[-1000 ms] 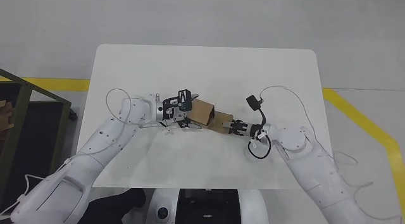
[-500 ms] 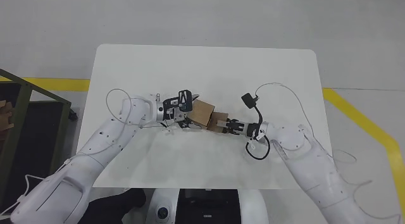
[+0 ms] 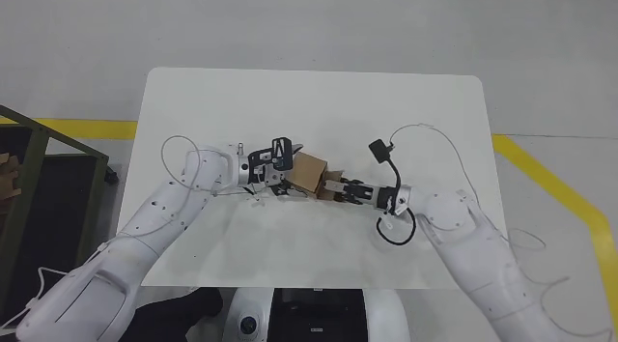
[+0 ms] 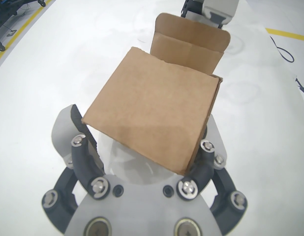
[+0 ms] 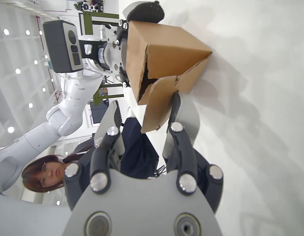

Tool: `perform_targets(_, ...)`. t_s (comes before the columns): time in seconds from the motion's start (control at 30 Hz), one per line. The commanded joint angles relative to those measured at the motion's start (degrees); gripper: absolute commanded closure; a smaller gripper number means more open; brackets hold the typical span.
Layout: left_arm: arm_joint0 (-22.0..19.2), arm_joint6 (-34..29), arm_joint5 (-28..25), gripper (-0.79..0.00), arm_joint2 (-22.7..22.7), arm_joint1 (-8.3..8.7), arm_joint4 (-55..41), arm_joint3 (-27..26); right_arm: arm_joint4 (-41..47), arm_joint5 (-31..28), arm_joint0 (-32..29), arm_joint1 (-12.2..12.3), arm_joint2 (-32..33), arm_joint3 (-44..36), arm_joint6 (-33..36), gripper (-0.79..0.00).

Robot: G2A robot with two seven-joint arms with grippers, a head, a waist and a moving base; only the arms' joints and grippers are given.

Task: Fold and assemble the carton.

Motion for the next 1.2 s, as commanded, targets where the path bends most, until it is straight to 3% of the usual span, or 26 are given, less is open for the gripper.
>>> perform_targets(0.0,-0.01,0.00,-0.04,-0.785,-0.02,-0.01,-0.08,0.11,1.43,-1.04,0.23,-0.05,-0.06,0.51,0.55,-0.376)
perform_targets(0.33,-0.16,-0.42,-0.21,-0.785,-0.01,-0.05,-0.15,0.22,9.38,-5.80,3.03,-0.68,-1.19,6.06,4.13,-0.360)
perform_targets(0.53,-0.26,-0.77,-0.30,-0.785,-0.01,-0.09,-0.36,0.42,12.33,-7.60,5.12,-1.14,-2.38,9.86,6.31,-0.296)
perform_targets(1.17,-0.27,-0.76,-0.20,-0.785,-0.10,-0.08,-0.19,0.54,9.23,-4.63,7.92,-1.84,-4.91,14.20,3.11,-0.151)
